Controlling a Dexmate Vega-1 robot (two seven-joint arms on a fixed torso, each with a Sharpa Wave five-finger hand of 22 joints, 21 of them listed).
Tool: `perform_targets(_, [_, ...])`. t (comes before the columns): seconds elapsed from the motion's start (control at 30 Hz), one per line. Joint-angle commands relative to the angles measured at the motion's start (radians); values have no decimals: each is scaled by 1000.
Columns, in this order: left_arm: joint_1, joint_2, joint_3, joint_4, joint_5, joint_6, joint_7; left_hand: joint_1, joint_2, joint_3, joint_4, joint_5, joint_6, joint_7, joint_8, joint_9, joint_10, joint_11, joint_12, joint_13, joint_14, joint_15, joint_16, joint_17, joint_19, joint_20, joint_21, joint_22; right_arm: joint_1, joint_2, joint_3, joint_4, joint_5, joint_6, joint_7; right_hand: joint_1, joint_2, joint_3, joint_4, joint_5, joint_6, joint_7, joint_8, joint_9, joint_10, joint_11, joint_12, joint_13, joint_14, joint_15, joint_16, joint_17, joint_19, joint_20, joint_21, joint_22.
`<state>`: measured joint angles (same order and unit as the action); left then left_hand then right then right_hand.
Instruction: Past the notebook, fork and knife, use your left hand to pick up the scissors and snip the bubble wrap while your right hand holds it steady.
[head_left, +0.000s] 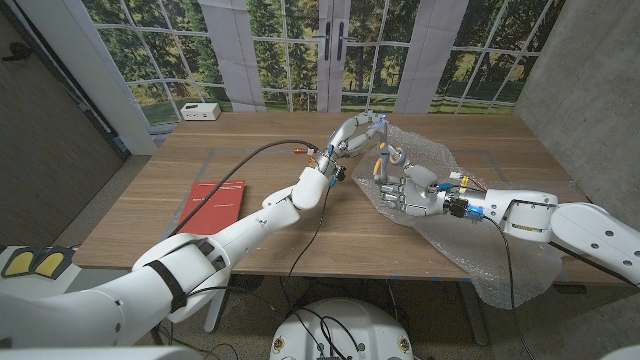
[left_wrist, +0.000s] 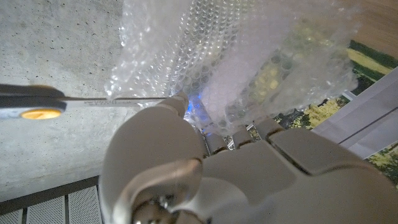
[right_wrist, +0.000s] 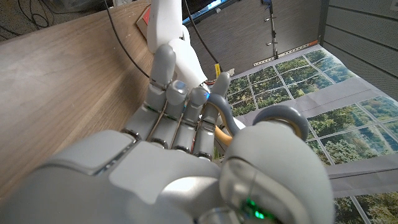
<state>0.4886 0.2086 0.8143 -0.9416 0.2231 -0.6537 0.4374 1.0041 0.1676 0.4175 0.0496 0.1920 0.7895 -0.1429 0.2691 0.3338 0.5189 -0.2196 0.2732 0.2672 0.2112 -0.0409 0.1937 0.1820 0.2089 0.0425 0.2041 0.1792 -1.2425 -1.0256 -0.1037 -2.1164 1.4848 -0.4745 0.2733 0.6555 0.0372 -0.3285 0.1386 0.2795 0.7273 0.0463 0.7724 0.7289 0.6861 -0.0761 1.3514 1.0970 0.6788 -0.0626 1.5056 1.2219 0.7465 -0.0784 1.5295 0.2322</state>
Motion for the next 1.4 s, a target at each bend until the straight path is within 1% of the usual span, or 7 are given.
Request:
perform_targets(0.03, [26,12,-14,-32,-11,14,-12,-7,1,7,-5,-2,6,-2,-1,3,8,0,-1,3,13,-116,6,2,7,4,6,1,1,2,3,7,2,2,-18,-3,0,2,0,-5,8,-1,-7,3,4,2,-4,0,8,-148,-9,-6,0,-24,0,1])
perform_targets(0.33, [40,18,-22,-50,-18,28,-21,-10,0,9,-7,-2,7,-2,-2,2,9,0,-2,4,14,-117,6,2,6,3,5,1,-7,3,15,7,-1,9,-28,-6,2,2,1,-6,8,0,-17,-2,4,9,-2,3,7,-148,-12,-2,2,-24,-1,-1])
perform_targets(0.43, [46,19,-25,-56,-21,28,-22,-11,1,10,-7,-2,6,-1,-3,2,10,0,-2,4,14,-116,5,3,6,2,5,1,-5,1,16,8,1,4,-28,-6,2,2,1,-6,7,0,-19,-2,4,5,-6,-3,7,-148,-16,-5,2,-24,-1,-2])
perform_targets(0.8, [73,19,-41,-90,-42,34,-26,-15,3,13,-8,-2,3,-7,-7,0,9,0,-5,4,16,-120,5,4,6,0,4,2,17,2,-8,30,3,-17,-6,-3,1,2,0,-6,10,-1,-25,-1,5,4,-10,-7,6,-148,-26,-5,2,-23,-2,-4])
perform_targets(1.17, [84,8,-57,-100,-45,19,-4,-18,2,17,-12,-1,12,-12,-7,-3,18,-1,-4,6,29,-128,8,4,13,1,7,2,20,-1,-10,40,2,-20,-2,-3,2,3,-1,-7,10,1,-31,3,9,6,-20,-25,16,-147,-29,-1,3,-22,-1,-4])
perform_targets(1.2, [85,7,-58,-100,-43,17,0,-18,2,17,-12,-1,13,-12,-6,-3,18,-1,-4,6,30,-128,9,4,14,0,7,2,20,-1,-10,41,3,-20,-2,-3,2,3,-1,-7,11,1,-32,2,5,6,-13,-11,14,-148,-33,-5,4,-23,-3,-7])
perform_targets(1.4, [93,10,-61,-121,-35,53,3,-19,0,20,-15,-1,18,-13,-7,-6,26,-1,-2,7,42,-129,12,4,19,1,8,2,24,1,-12,45,4,-21,7,-3,2,3,-1,-7,14,1,-33,3,7,5,-12,-10,13,-148,-34,-4,3,-21,1,-2])
